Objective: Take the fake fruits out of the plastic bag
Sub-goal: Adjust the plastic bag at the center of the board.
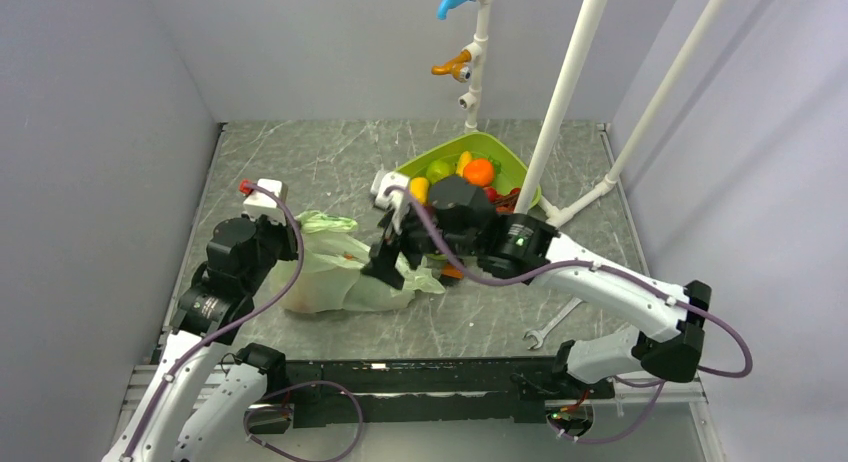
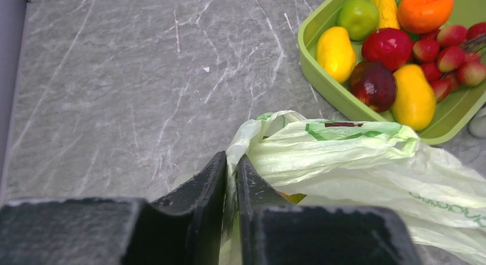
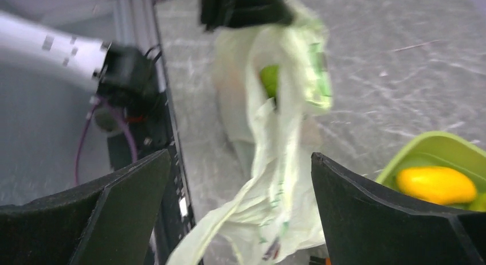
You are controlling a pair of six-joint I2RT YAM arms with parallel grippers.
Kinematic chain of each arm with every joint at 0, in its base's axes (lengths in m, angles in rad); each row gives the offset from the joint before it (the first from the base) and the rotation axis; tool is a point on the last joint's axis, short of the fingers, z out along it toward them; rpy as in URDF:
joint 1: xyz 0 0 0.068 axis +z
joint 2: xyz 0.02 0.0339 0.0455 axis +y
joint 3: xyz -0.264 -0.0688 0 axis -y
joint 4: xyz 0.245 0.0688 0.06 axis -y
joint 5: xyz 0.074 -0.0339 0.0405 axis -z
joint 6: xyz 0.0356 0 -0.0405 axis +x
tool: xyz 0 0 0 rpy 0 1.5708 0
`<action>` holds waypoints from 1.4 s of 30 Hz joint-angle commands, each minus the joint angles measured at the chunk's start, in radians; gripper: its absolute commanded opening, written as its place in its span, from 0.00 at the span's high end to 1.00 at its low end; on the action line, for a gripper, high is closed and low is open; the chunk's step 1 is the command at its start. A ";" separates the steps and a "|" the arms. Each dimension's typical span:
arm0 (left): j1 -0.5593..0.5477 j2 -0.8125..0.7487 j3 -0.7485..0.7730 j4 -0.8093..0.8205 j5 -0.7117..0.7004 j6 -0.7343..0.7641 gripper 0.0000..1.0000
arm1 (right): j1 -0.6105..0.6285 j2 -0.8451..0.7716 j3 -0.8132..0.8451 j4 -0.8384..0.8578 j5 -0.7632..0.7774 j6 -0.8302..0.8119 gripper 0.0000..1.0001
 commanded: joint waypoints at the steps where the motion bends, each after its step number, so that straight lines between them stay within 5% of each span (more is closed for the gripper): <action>1: 0.003 0.001 0.018 0.039 0.043 0.021 0.70 | 0.081 0.008 -0.011 -0.078 -0.044 -0.104 0.07; 7: 0.003 -0.025 0.013 0.048 0.077 0.039 0.14 | 0.140 -0.077 -0.213 -0.009 -0.034 0.005 0.26; 13: -0.035 0.076 0.146 -0.055 0.291 0.065 0.01 | 0.164 -0.166 -0.335 0.091 -0.013 0.104 0.39; 24: -0.629 0.306 0.329 -0.291 -0.471 0.201 0.00 | 0.171 -0.150 -0.350 0.102 0.003 0.092 0.39; 34: -0.697 0.424 0.272 -0.271 -0.753 0.241 0.01 | 0.186 -0.210 -0.412 0.114 0.021 0.087 0.27; 42: -0.666 0.411 0.300 -0.281 -0.834 0.136 0.46 | 0.218 -0.189 -0.457 0.117 0.155 0.068 0.40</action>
